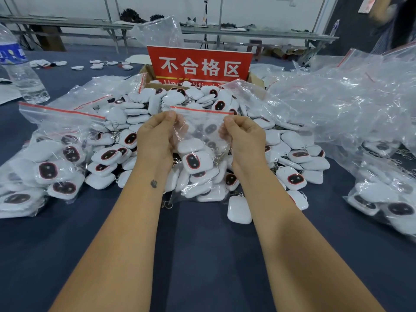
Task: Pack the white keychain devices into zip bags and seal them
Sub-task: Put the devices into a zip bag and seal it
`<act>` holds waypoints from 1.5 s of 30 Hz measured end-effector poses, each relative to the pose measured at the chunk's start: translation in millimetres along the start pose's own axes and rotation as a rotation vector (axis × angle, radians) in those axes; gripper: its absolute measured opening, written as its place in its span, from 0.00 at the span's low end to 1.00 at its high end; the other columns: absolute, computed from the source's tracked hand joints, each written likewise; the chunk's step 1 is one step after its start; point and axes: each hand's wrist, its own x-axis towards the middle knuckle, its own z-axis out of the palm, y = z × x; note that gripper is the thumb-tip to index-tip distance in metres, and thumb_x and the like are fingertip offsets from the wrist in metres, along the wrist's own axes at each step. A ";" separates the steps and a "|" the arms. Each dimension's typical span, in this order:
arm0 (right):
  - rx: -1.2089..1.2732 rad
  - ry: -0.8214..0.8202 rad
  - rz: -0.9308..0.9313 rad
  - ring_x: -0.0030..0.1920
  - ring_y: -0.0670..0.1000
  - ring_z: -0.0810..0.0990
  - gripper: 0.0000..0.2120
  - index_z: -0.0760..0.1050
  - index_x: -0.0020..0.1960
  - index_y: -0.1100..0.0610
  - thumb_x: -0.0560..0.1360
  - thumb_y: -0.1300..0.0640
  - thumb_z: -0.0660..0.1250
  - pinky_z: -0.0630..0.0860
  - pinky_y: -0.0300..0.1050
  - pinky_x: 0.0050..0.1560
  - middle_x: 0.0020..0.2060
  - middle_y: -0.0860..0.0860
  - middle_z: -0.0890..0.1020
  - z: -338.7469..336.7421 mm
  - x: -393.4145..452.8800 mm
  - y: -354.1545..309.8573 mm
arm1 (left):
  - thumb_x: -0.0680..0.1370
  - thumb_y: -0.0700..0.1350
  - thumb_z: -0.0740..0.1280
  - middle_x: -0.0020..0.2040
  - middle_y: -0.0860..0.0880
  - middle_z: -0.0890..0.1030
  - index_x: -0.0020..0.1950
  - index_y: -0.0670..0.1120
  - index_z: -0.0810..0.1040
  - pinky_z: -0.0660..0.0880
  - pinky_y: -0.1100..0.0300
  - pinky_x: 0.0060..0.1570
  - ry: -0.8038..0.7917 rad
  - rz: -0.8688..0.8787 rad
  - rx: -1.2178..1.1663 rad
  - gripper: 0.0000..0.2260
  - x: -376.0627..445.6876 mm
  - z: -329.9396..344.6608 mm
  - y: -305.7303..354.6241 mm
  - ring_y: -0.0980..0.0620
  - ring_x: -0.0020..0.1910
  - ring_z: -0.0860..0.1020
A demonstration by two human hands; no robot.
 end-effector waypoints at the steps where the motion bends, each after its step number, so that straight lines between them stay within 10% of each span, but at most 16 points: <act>1: 0.013 -0.016 0.001 0.31 0.45 0.79 0.09 0.80 0.41 0.57 0.77 0.66 0.69 0.78 0.41 0.42 0.28 0.48 0.81 0.5 -0.4 -0.7 | 0.79 0.37 0.67 0.36 0.49 0.83 0.45 0.43 0.81 0.82 0.53 0.45 0.003 0.000 -0.007 0.05 0.5 0.4 -0.3 0.53 0.37 0.81; 45: 0.008 -0.126 0.040 0.34 0.50 0.79 0.05 0.82 0.42 0.62 0.76 0.66 0.70 0.78 0.37 0.39 0.33 0.53 0.82 9.3 -7.4 -6.5 | 0.79 0.45 0.69 0.38 0.47 0.86 0.38 0.44 0.81 0.81 0.55 0.37 -0.121 -0.056 0.162 0.11 -8.6 10.2 -1.7 0.51 0.37 0.85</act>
